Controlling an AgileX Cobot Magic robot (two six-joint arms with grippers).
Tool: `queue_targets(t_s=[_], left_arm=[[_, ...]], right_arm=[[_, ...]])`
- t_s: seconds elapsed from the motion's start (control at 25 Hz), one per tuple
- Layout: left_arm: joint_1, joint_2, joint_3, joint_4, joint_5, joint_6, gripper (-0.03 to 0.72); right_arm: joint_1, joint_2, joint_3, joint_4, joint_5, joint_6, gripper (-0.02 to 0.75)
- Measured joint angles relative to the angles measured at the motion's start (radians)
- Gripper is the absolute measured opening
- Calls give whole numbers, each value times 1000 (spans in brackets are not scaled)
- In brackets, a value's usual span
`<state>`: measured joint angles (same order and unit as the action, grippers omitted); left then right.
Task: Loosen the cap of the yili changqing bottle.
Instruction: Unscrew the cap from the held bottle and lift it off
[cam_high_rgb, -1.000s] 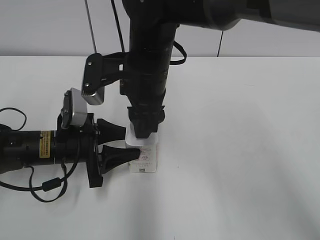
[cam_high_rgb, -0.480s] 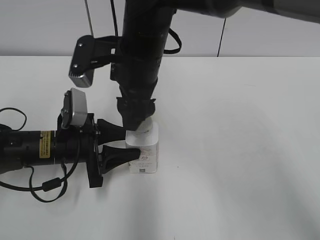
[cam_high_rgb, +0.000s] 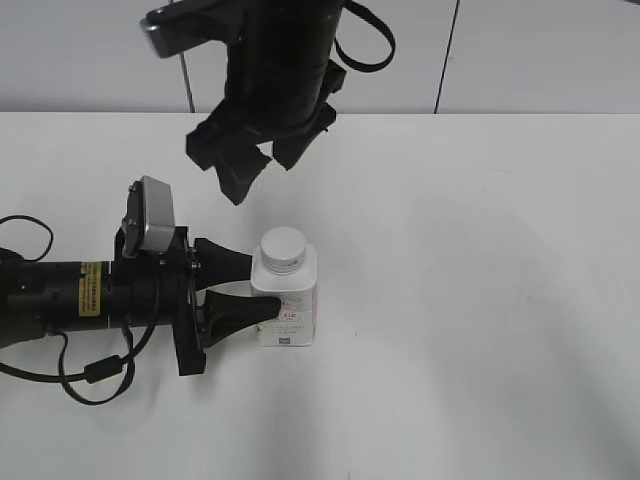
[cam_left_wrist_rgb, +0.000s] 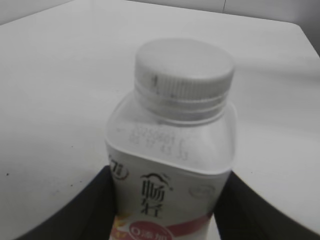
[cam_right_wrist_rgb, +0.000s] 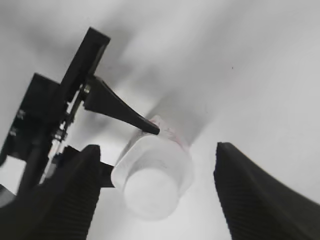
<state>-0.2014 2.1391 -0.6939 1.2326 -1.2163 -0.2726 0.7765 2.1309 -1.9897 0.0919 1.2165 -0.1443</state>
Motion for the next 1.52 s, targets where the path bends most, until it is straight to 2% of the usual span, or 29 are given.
queue_targets(t_s=[0.16, 0.28, 0.68, 1.4, 1.52], left_arm=[[0, 0, 0, 0, 1, 0, 369], [0, 0, 0, 0, 1, 0, 369], [0, 0, 0, 0, 1, -1, 369], [0, 0, 0, 0, 1, -1, 368], [0, 0, 0, 0, 0, -1, 368]], right_arm=[[0, -7, 0, -4, 1, 326, 552], [0, -7, 2, 25, 1, 409, 553], [1, -8, 121, 34, 2, 434, 553], [1, 15, 171, 28, 2, 441, 553], [1, 15, 171, 28, 2, 441, 531]])
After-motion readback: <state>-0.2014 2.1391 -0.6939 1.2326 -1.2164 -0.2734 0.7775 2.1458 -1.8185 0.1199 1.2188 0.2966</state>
